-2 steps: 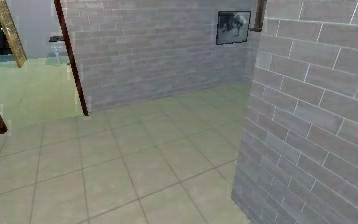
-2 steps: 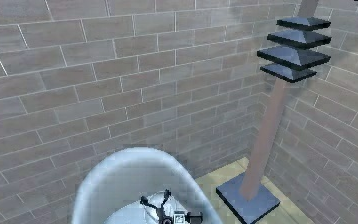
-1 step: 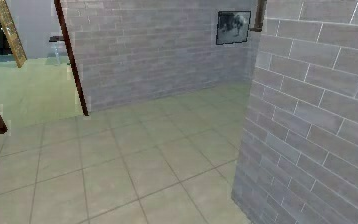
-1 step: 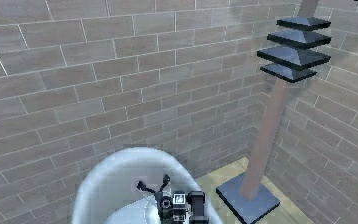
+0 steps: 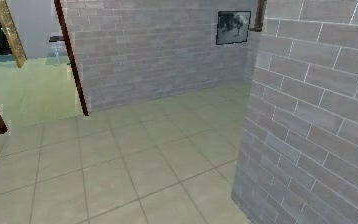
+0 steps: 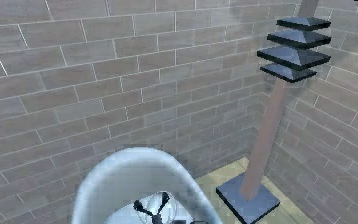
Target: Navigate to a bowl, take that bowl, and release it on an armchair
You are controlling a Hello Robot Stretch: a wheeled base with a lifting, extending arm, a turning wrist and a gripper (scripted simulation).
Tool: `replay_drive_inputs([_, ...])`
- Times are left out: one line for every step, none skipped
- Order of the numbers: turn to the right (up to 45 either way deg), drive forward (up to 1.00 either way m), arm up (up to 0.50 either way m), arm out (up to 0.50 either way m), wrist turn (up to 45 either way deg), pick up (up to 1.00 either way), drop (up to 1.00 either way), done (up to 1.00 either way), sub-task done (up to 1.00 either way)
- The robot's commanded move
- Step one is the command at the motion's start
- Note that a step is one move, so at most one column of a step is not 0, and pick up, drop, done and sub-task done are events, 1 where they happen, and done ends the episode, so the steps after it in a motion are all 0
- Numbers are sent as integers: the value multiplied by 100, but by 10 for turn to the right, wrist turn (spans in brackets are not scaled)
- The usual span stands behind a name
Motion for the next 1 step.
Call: replay_drive_inputs([0, 0, 0, 0, 0, 0, 0, 100, 0])
